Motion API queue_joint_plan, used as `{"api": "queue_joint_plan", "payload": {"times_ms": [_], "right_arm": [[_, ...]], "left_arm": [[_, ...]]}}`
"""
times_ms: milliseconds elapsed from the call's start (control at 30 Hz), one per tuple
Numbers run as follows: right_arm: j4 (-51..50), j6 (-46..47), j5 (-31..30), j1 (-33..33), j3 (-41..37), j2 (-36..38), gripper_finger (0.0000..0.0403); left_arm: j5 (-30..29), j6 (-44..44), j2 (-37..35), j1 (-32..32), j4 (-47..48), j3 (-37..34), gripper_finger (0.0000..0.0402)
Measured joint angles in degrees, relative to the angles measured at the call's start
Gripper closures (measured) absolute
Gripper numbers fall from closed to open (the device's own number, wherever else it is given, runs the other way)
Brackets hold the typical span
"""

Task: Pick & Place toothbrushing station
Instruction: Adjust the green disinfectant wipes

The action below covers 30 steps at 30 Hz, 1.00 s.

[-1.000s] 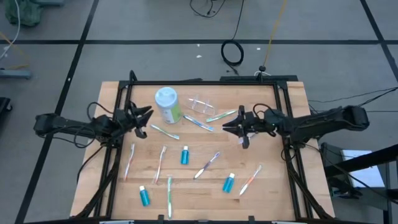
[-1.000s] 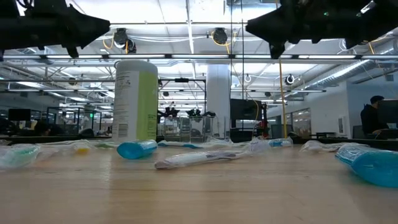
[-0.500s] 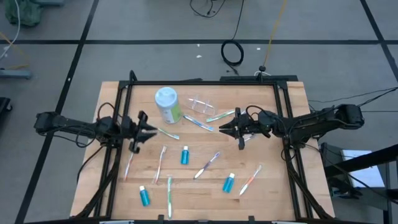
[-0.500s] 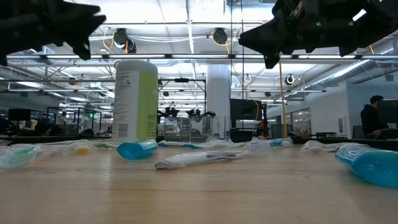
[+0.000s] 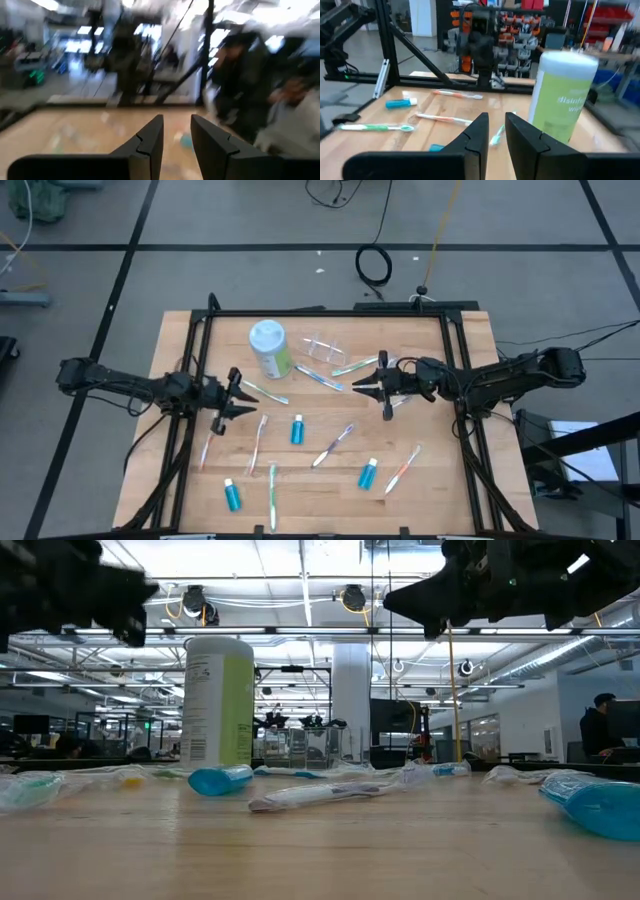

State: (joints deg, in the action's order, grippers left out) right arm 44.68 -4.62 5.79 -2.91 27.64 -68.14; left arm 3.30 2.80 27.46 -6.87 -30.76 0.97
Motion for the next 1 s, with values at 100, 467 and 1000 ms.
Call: {"api": "queue_joint_plan", "payload": {"times_ms": [100, 467, 1000], "right_arm": [[2.0, -5.6, -0.1, -0.1, 0.0, 0.0, 0.0348], [4.2, -11.1, 0.0, -0.1, 0.0, 0.0, 0.0348], [2.0, -5.9, 0.0, -0.1, 0.0, 0.0, 0.0348]], "left_arm": [[-7.4, 3.4, 0.9, 0.0, 7.9, 0.0, 0.03], [-12.9, 8.5, 14.3, -0.3, 17.3, 14.0, 0.03], [-43.7, 12.4, 46.7, 1.2, 29.5, 34.5, 0.03]]}}
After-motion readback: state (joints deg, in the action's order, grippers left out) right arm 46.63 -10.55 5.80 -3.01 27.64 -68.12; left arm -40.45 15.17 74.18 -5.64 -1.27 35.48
